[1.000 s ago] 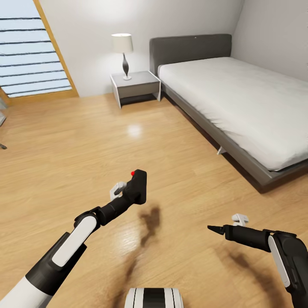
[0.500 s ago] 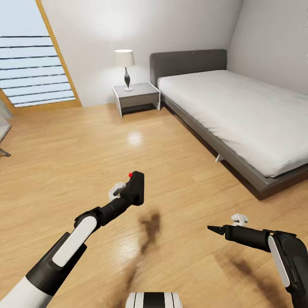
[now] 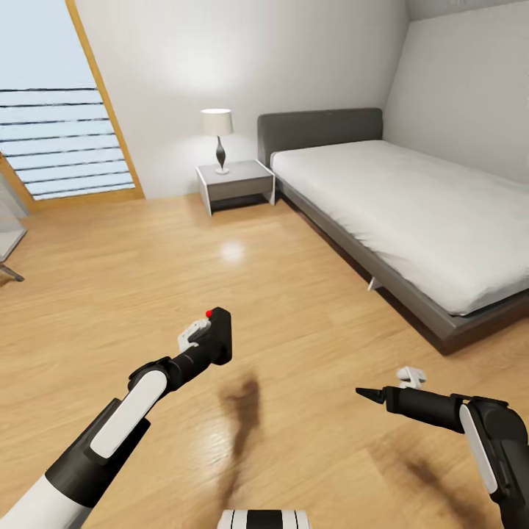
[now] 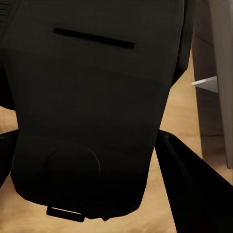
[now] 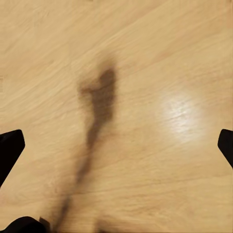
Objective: Attach the digital camera to the camera tripod in the bedroom.
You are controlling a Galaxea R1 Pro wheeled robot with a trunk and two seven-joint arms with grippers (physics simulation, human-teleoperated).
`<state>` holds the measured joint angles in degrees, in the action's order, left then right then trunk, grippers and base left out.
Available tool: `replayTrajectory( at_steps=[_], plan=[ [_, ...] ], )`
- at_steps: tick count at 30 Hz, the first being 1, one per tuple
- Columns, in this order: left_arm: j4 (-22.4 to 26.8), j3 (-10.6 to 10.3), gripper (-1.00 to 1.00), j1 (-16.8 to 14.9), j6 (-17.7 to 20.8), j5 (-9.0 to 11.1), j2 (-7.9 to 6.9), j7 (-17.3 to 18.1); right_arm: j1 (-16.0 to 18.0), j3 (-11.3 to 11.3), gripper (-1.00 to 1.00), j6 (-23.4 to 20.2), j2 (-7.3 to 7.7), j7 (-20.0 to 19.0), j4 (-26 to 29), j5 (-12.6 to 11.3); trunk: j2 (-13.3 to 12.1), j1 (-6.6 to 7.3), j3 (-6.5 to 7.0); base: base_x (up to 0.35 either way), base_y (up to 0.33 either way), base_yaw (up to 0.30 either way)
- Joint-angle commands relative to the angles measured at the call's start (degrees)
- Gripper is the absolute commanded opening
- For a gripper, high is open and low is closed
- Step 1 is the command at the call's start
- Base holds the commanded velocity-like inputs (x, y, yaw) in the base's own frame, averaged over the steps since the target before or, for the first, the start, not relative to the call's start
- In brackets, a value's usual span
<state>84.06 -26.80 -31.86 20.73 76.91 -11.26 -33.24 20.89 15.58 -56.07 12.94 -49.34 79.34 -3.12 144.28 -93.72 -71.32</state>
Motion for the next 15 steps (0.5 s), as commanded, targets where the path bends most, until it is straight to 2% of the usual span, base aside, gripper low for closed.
replayTrajectory(
  at_steps=[1,15],
  plan=[
    [0.1,-0.1,-1.00,0.0,0.0,0.3,0.00,-0.7,0.0,0.1,1.00,-0.4,0.04,0.0,0.0,-0.4,0.0,0.03,0.18,0.000,0.000,0.000],
    [0.1,0.0,-1.00,0.0,0.0,0.4,0.09,-1.7,0.0,-0.2,1.00,-0.4,0.07,0.0,-0.1,-0.5,-0.2,0.39,3.28,0.000,0.000,0.000]
  ],
)
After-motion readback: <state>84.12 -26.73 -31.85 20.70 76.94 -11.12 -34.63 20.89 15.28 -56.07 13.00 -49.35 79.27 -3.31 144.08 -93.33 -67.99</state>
